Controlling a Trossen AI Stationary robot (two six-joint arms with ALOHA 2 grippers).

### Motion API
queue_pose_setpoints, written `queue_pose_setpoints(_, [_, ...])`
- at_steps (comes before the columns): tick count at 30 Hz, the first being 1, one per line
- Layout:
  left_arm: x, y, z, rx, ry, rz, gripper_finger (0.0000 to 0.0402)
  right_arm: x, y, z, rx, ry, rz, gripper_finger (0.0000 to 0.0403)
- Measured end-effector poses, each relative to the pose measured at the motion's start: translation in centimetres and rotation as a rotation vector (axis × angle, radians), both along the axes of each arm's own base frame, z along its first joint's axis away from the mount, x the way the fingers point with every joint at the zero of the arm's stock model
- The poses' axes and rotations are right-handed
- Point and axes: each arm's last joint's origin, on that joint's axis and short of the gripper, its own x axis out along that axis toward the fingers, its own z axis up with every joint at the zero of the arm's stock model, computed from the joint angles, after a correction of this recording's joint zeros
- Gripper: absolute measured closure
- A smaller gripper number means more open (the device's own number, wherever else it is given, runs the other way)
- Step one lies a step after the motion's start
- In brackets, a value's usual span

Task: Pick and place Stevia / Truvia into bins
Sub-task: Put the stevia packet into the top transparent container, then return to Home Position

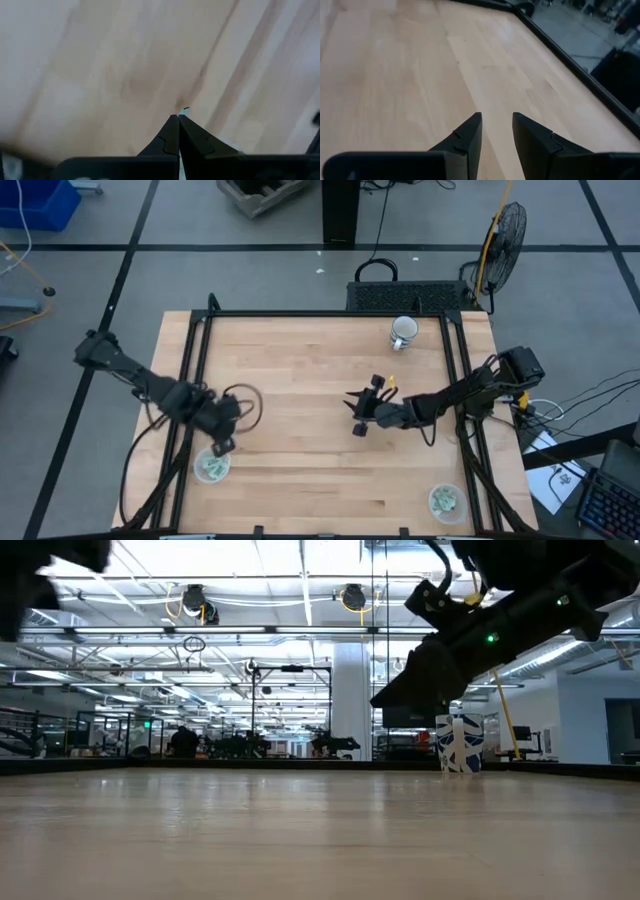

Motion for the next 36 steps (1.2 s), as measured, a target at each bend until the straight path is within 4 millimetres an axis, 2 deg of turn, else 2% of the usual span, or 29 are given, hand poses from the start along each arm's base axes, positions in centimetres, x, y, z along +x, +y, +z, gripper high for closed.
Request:
queue_pose_setpoints(7, [-2.1, -4.6, -1.2, -0.023, 0.081, 0.089, 0.04, 0.0, -0.5, -0.2, 0.016, 0.011, -0.028, 0.0298])
queue_pose_setpoints(15, [-3.1, -7.9, -3.4, 0.066, 0.127, 0.175, 0.0398, 0.0, -0.6, -0.2, 0.0, 0.02, -0.022, 0.0298])
queue_pose_setpoints(23, [-2.6, -8.8, -5.0, 0.122, 0.173, 0.215, 0.0389, 0.1, -1.4, -0.2, -0.034, 0.04, -0.035, 0.0298])
queue_pose_setpoints(32, [-2.2, -8.6, -5.2, 0.128, 0.181, 0.244, 0.0334, 0.3, -2.8, -0.1, -0.031, 0.027, -0.085, 0.0298])
queue_pose_setpoints(36, [-2.0, -8.4, -5.2, 0.138, 0.185, 0.198, 0.0318, 0.6, -3.3, 0.4, -0.054, -0.017, -0.086, 0.0298])
